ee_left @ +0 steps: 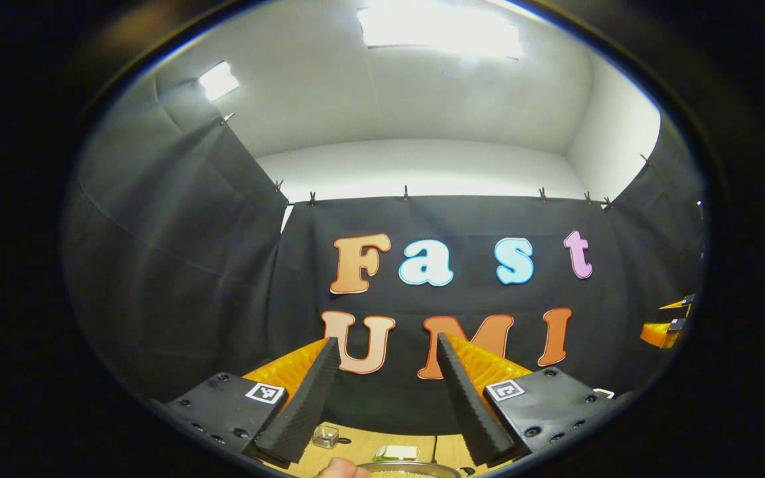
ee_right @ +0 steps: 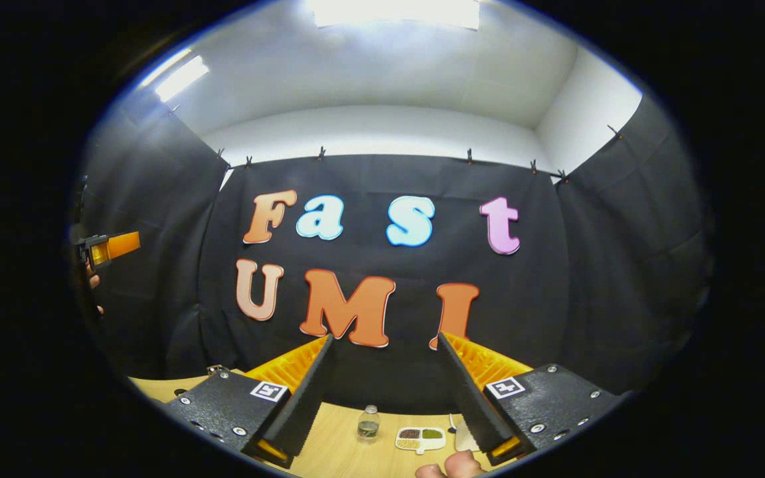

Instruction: First push the handle of the pot to place it horizontally, then grasp the pot with both hands and set it on the induction cooktop.

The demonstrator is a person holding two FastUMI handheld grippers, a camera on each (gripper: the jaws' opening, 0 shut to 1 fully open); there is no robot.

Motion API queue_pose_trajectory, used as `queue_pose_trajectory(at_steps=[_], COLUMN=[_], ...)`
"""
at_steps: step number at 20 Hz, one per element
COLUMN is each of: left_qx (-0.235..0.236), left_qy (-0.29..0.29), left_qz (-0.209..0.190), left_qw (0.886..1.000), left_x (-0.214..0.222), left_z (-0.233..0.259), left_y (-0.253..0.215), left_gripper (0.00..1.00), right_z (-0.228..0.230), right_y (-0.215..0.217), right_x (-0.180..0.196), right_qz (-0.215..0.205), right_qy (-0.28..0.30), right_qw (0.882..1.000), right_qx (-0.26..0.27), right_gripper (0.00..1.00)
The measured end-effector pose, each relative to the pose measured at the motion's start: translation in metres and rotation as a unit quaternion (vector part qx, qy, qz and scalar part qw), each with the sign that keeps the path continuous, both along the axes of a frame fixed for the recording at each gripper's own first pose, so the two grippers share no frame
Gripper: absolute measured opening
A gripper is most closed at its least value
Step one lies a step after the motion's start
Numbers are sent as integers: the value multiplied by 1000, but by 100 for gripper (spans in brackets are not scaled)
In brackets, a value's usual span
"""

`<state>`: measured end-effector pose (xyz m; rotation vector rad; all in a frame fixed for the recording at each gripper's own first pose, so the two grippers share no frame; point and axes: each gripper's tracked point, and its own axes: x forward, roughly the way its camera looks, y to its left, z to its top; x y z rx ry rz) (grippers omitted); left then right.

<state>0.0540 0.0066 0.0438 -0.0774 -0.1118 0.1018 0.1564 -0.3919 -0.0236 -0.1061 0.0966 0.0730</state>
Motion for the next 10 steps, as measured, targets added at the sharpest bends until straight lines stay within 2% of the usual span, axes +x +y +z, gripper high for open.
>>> queue_pose_trajectory(at_steps=[1,2,3,5,6,9,10], left_qx=[-1,-3,-6,-6,-5,1,5], left_qy=[-12,-20,-31,-41,-39,-46,-52], left_qz=[2,2,4,2,-4,-15,-15], left_qw=[1000,1000,999,999,999,999,999], left_x=[-7,-13,-23,-26,-28,-33,-35], left_z=[12,21,30,38,38,44,47], left_y=[-3,-6,-9,-14,-19,-31,-32], left_gripper=[93,92,97,97,97,97,92], right_z=[9,16,19,24,27,38,44], right_y=[-1,-1,0,1,3,-5,-15], right_x=[-5,-12,-13,-14,-16,-13,-15], right_qz=[0,5,7,10,11,-9,-14], right_qy=[-10,-15,-22,-32,-34,-43,-45], right_qw=[1000,1000,1000,999,999,999,999], right_qx=[0,0,1,-5,-8,2,12], right_gripper=[93,93,93,93,98,95,95])
